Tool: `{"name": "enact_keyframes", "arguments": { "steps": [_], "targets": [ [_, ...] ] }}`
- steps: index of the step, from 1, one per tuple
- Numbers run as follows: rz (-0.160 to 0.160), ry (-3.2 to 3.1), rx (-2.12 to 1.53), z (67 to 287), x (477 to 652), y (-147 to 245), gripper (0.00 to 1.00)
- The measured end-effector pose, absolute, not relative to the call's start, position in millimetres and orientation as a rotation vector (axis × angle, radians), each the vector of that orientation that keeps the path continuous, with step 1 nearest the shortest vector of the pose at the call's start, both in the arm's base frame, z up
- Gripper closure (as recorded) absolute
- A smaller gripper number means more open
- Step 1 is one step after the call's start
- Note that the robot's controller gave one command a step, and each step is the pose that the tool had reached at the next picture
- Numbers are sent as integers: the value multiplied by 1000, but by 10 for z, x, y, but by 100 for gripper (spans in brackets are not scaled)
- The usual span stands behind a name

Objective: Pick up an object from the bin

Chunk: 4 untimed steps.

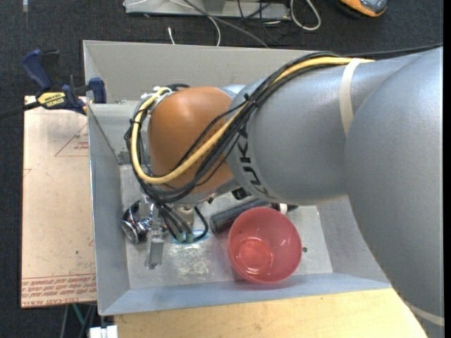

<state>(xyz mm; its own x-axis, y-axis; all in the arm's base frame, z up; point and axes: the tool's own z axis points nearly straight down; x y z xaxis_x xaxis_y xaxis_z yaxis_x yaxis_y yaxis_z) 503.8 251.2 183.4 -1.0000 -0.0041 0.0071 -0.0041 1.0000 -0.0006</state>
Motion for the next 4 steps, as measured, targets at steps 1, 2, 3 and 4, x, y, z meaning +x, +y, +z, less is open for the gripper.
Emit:
{"name": "enact_keyframes", "arguments": {
  "steps": [1, 2, 3, 4],
  "targets": [
    [-1, -3141, 0, 1870, 5062, 2501, 0],
    [-7, -3134, 284, 806, 5581, 1961, 0],
    [-13, -3134, 369, 743, 5688, 1991, 0],
    [-20, -3144, 334, 732, 5674, 1971, 0]
  ]
}}
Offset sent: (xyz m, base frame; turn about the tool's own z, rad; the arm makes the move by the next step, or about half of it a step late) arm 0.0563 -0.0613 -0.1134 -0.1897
